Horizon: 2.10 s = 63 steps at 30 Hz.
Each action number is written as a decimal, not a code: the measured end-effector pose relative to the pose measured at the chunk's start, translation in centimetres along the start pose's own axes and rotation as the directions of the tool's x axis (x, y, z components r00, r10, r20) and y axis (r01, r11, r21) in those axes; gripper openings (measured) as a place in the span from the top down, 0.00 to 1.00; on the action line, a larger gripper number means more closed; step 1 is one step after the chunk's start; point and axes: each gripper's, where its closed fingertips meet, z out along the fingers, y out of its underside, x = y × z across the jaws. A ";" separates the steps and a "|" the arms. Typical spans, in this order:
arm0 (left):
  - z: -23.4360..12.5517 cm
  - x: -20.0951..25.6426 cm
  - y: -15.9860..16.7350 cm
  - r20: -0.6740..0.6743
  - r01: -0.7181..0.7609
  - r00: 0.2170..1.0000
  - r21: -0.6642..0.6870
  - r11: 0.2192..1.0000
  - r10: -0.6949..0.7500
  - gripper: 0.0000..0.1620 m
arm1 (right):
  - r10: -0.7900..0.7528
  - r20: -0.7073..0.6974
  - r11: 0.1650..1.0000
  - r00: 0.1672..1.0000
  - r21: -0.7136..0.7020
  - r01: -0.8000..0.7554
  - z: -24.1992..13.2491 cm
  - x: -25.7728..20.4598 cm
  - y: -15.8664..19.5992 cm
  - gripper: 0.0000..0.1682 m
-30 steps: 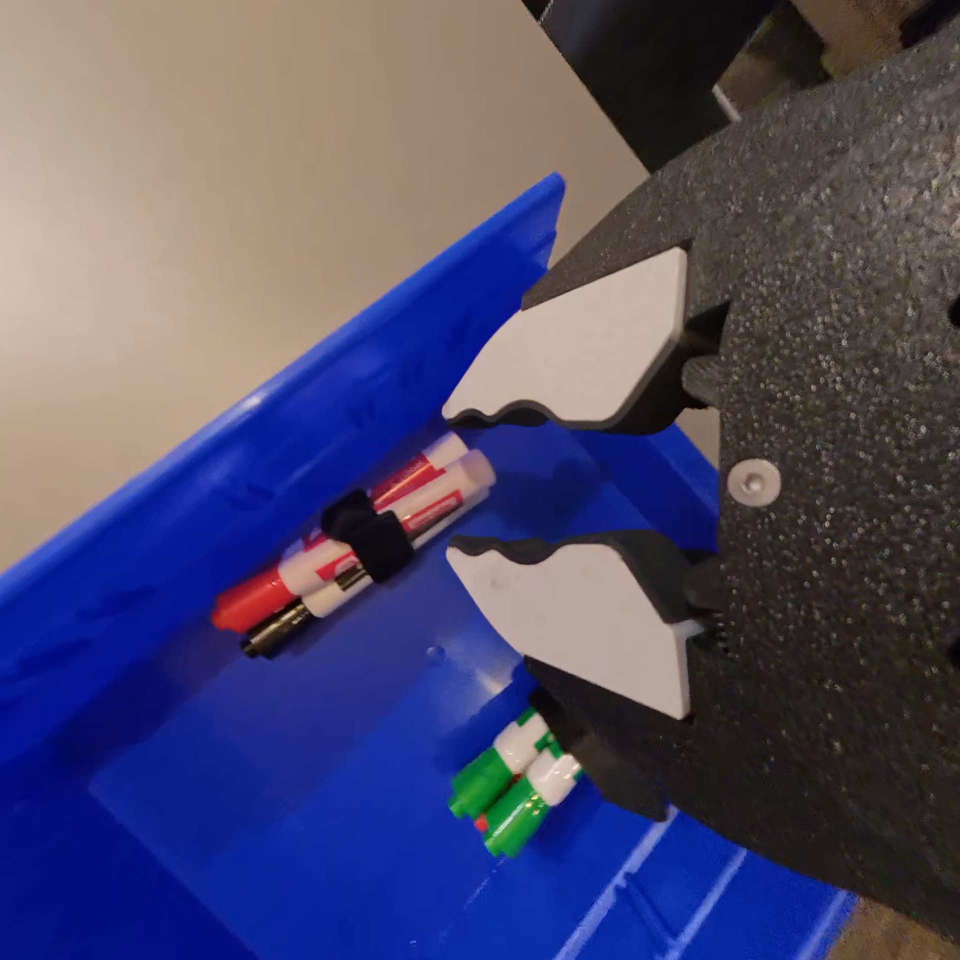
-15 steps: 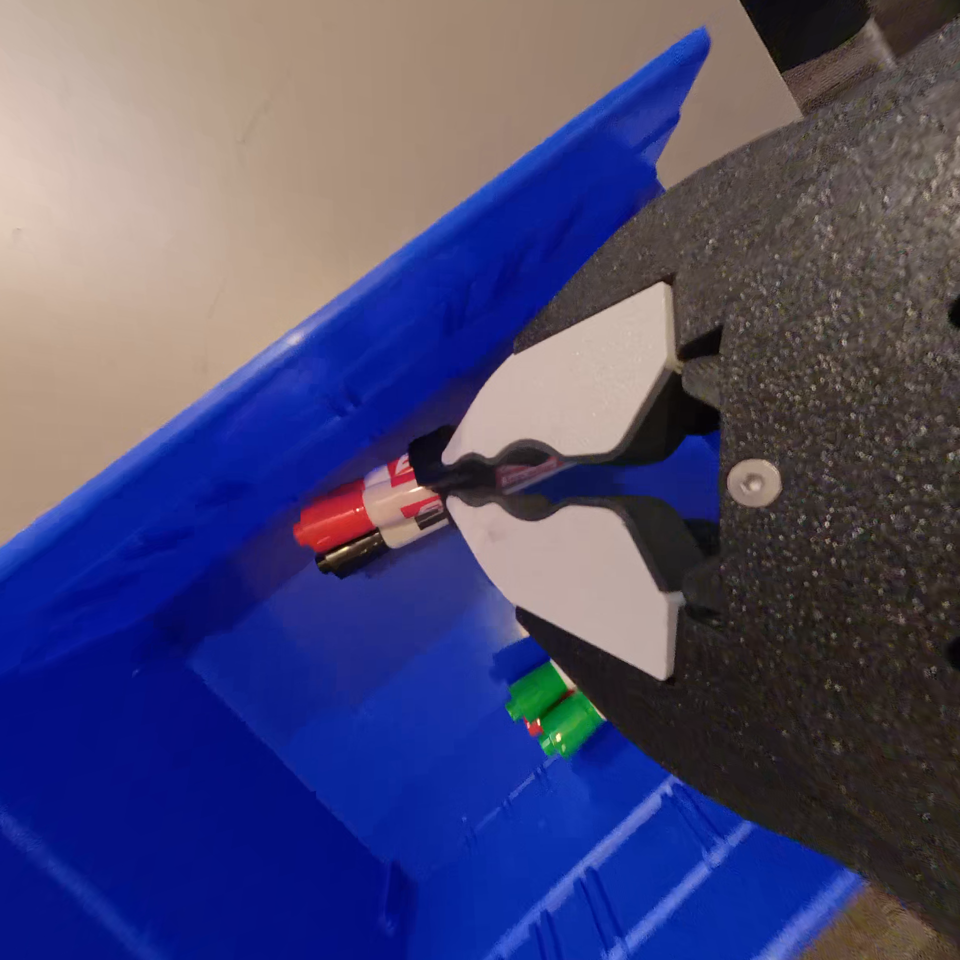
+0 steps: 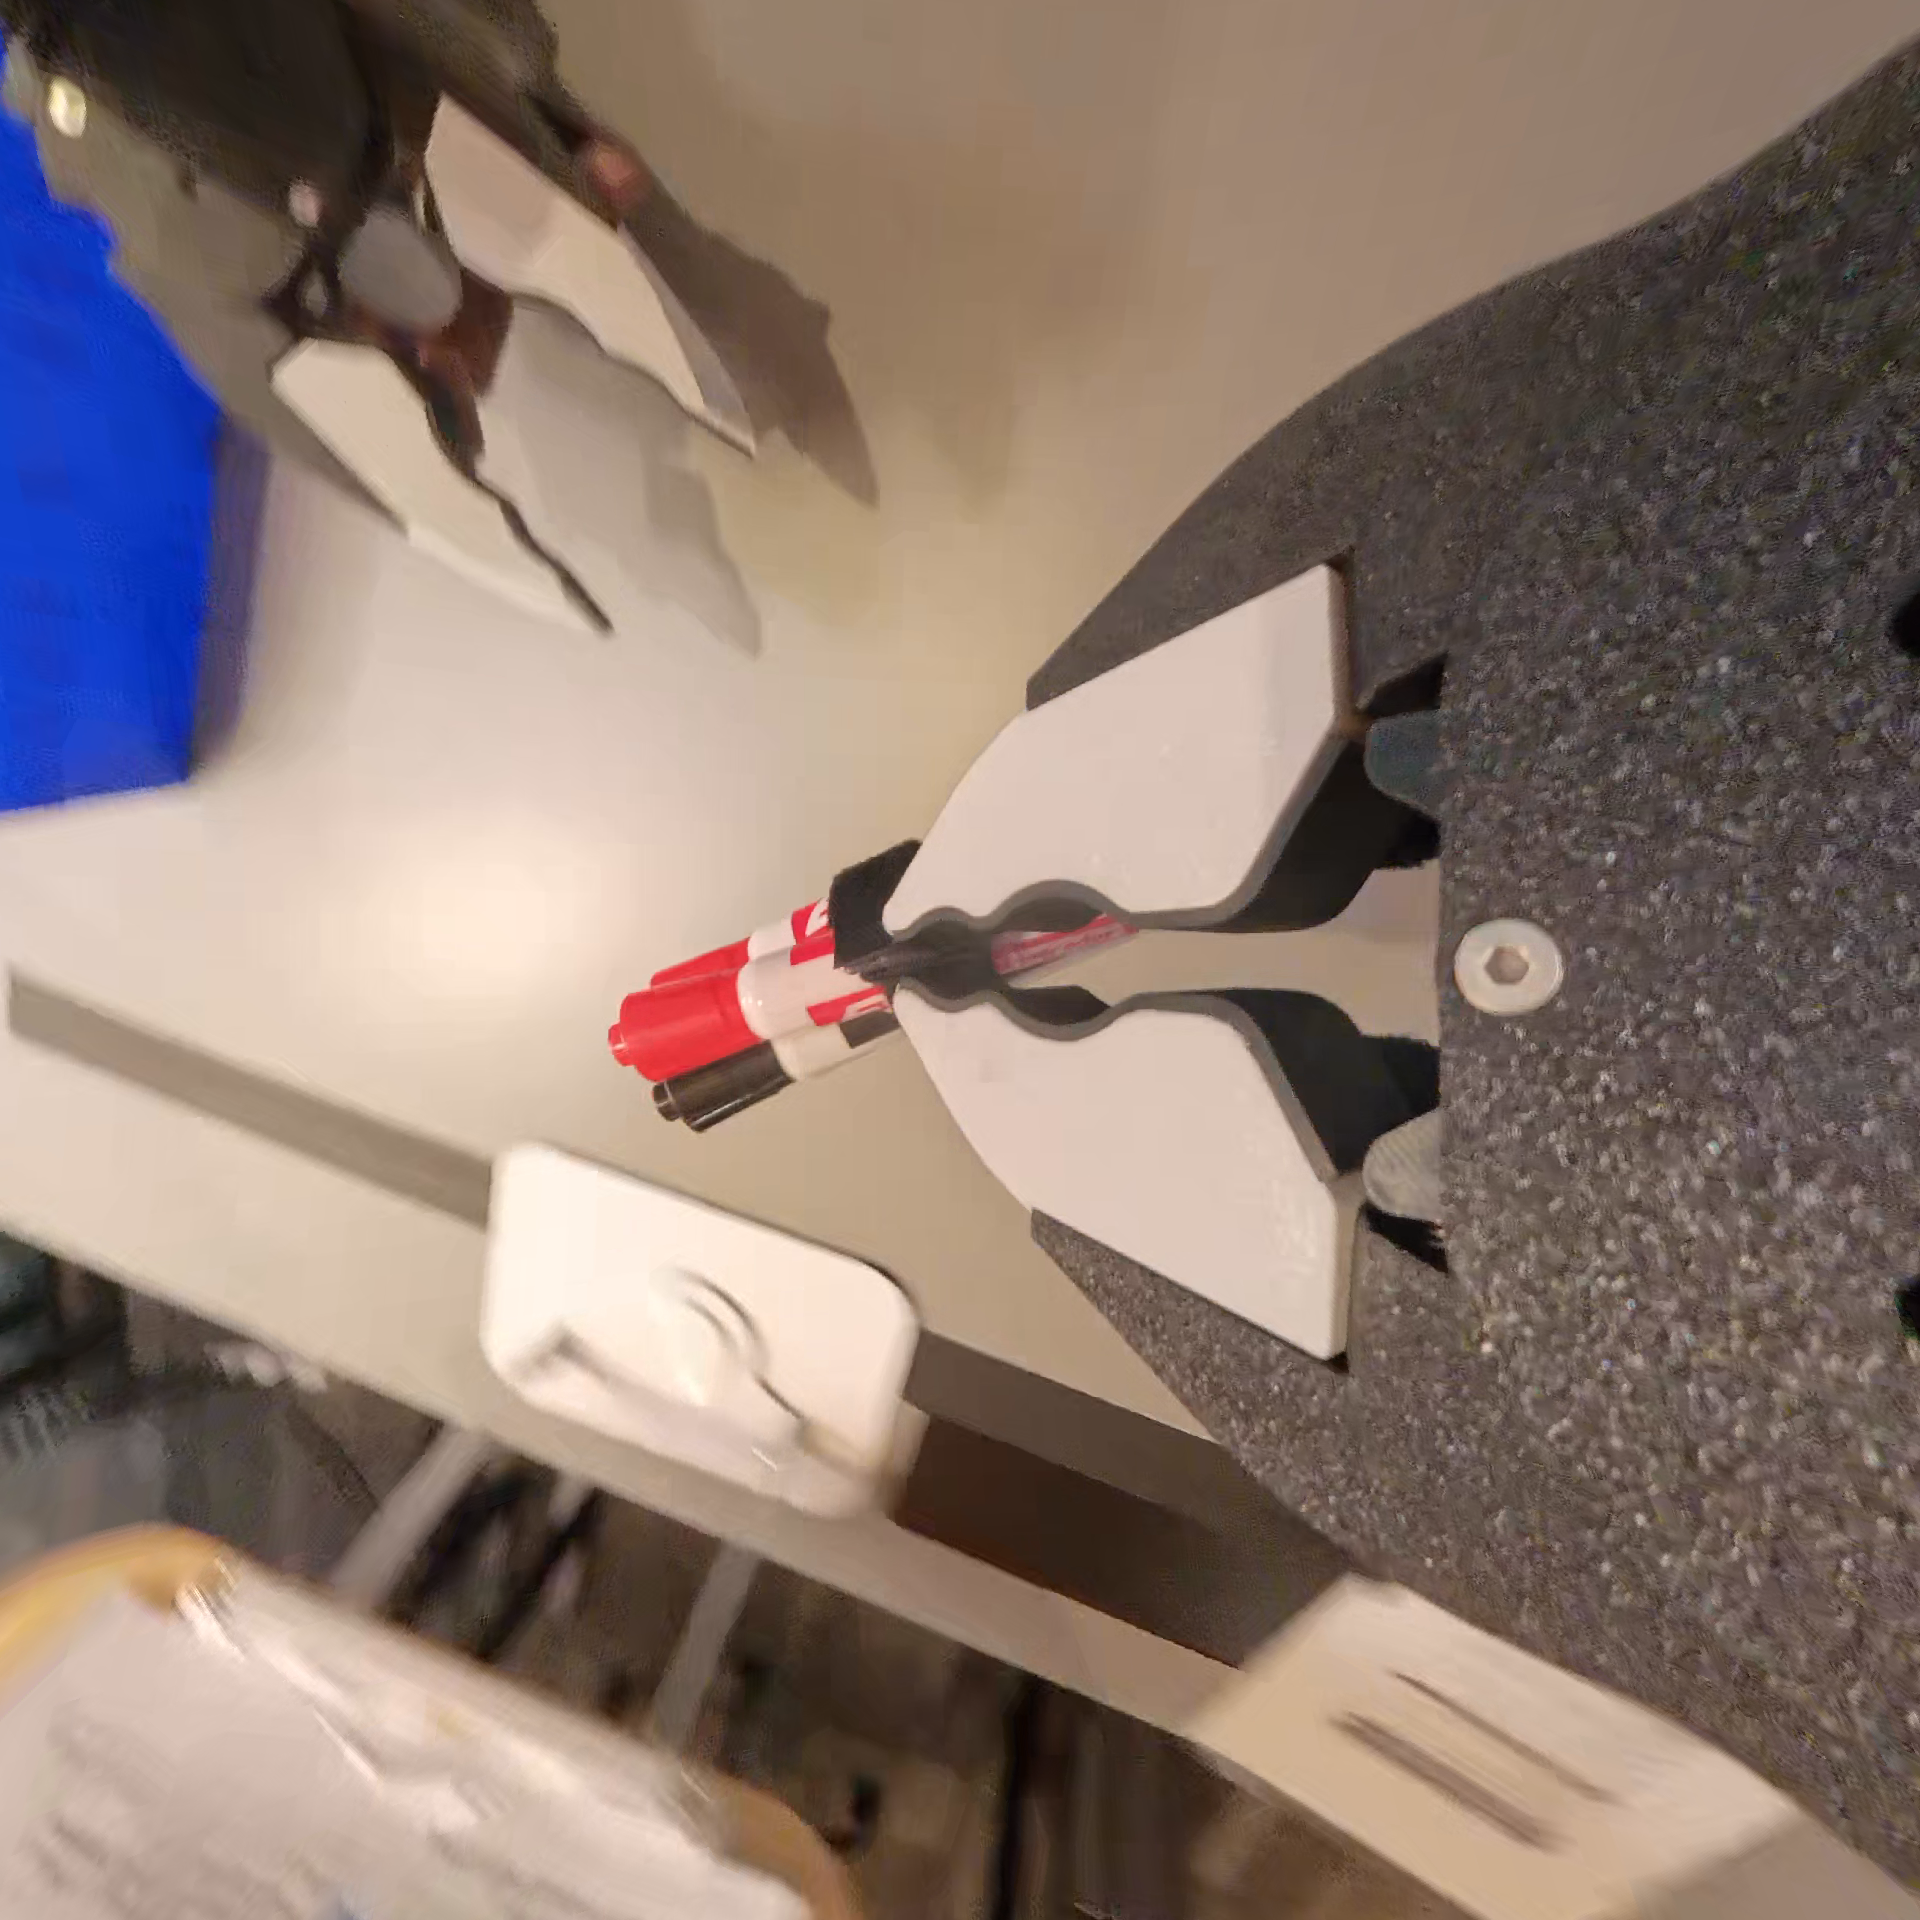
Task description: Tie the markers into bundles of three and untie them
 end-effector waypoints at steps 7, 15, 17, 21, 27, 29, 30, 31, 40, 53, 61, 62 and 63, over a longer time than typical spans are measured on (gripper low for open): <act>16.6 8.2 -2.5 -0.363 -0.130 0.921 0.049 0.990 0.139 0.97 | 0.048 -0.125 0.989 0.991 0.146 -0.030 -3.8 3.8 -0.6 0.65; 19.5 12.8 -1.9 -0.461 -0.238 0.845 0.130 0.963 0.271 0.97 | 0.049 -0.091 0.999 0.995 -0.009 -0.050 -1.9 4.0 2.8 0.76; 19.4 13.0 -1.8 -0.451 -0.223 0.849 0.169 0.960 0.277 0.97 | 0.033 -0.089 0.998 0.996 -0.054 -0.038 -1.3 3.8 3.6 0.78; 18.2 12.4 -2.3 -0.409 -0.141 0.874 0.304 0.942 0.263 0.94 | 0.032 -0.093 0.996 0.995 -0.075 -0.039 -0.8 3.8 4.3 0.85; 17.3 11.5 -1.2 -0.391 -0.095 0.887 0.368 0.925 0.247 0.91 | 0.008 -0.109 0.996 0.994 -0.089 -0.018 -0.6 4.0 4.4 0.93; 17.7 11.3 -0.8 -0.370 -0.115 0.893 0.364 0.924 0.257 0.91 | -0.042 -0.123 0.995 0.992 -0.094 0.030 -0.7 4.0 4.4 0.95; 17.8 11.4 -0.8 -0.366 -0.129 0.890 0.366 0.922 0.270 0.91 | -0.067 -0.127 0.994 0.990 -0.096 0.055 -0.7 3.9 4.4 0.95; 17.8 11.7 -0.8 -0.365 -0.144 0.886 0.372 0.917 0.287 0.91 | -0.086 -0.129 0.993 0.988 -0.096 0.074 -0.7 3.9 4.4 0.96; 18.7 13.0 -0.9 -0.304 -0.262 0.868 0.391 0.882 0.393 0.92 | -0.127 -0.126 0.989 0.984 -0.092 0.116 -0.7 3.6 4.4 0.97; 17.8 13.0 -0.1 -0.131 -0.304 0.920 0.358 0.883 0.370 0.99 | -0.218 -0.152 0.975 0.964 0.007 0.222 -1.1 2.7 2.7 0.90; 16.8 13.3 0.8 -0.083 -0.277 0.943 0.343 0.898 0.322 0.99 | -0.313 -0.099 0.950 0.945 -0.005 0.314 -0.5 0.6 2.7 0.99; 16.9 13.2 0.7 -0.100 -0.251 0.948 0.348 0.903 0.302 0.99 | -0.314 -0.095 0.949 0.945 -0.012 0.314 -0.5 0.6 2.8 0.99; 16.9 13.2 0.7 -0.122 -0.220 0.953 0.355 0.909 0.279 0.99 | -0.317 -0.091 0.948 0.944 -0.016 0.317 -0.6 0.6 2.8 1.00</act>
